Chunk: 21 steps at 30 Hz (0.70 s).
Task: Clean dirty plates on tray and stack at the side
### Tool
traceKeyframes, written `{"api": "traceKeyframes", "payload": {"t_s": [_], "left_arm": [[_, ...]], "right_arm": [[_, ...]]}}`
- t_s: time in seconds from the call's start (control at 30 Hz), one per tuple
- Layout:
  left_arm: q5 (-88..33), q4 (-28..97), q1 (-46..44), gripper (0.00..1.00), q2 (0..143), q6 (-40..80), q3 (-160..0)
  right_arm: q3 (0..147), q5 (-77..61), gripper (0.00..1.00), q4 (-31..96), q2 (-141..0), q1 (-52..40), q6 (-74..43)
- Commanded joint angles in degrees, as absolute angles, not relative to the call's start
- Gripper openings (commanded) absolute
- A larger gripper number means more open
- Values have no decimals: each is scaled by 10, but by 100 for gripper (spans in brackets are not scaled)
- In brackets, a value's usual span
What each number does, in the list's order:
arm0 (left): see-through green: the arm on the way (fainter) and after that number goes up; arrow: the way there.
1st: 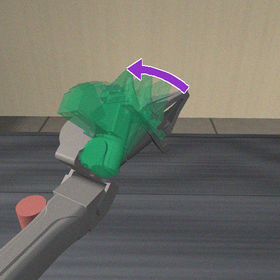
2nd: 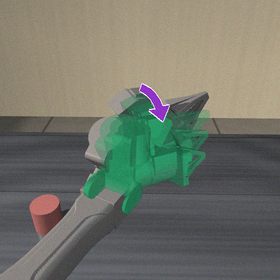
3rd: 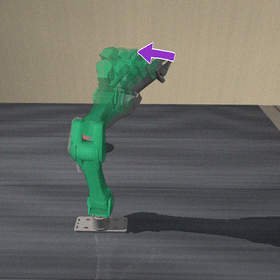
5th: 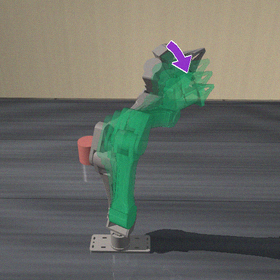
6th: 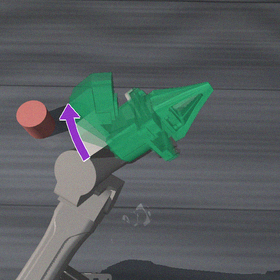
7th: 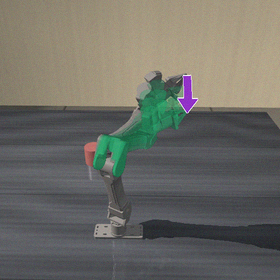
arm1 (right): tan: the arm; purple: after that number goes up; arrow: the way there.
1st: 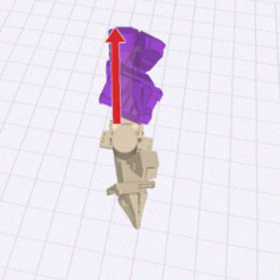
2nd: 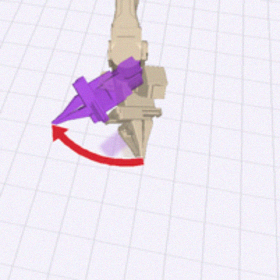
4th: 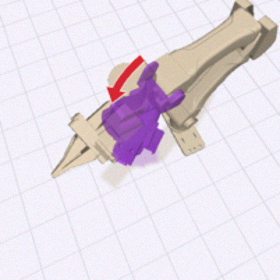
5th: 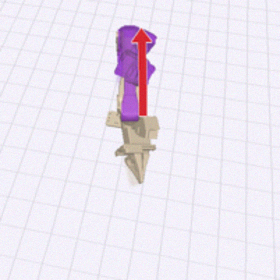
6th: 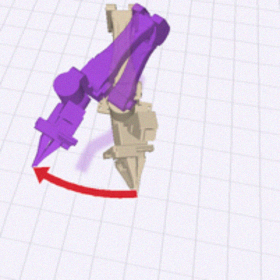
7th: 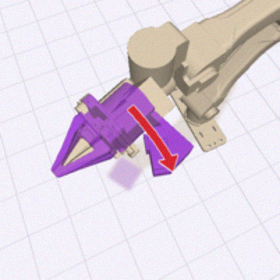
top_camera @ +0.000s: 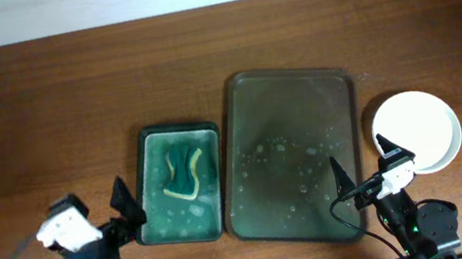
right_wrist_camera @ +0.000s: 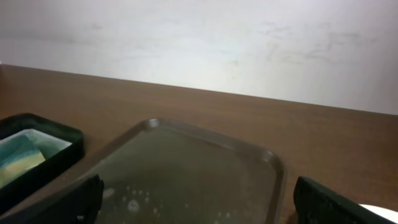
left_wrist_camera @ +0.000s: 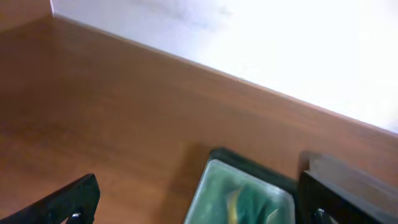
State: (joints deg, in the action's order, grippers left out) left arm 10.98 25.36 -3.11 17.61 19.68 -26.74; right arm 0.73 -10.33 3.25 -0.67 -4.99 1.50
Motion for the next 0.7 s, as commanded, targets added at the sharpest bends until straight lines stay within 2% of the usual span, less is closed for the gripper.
{"api": "traceKeyframes", "payload": {"t_s": [0.0, 0.07, 0.23, 0.67], "left_arm": [[99, 210, -10, 99, 63, 196, -159], [93, 175, -3, 99, 2, 196, -104], [93, 38, -4, 99, 3, 196, -4], [93, 37, -6, 99, 3, 196, -5]], "right_arm": [[3, -98, 98, 36, -4, -52, 13], [3, -98, 98, 36, -4, -52, 13], [3, -98, 98, 36, -4, -52, 13], [3, -98, 98, 36, -4, -52, 13]]}}
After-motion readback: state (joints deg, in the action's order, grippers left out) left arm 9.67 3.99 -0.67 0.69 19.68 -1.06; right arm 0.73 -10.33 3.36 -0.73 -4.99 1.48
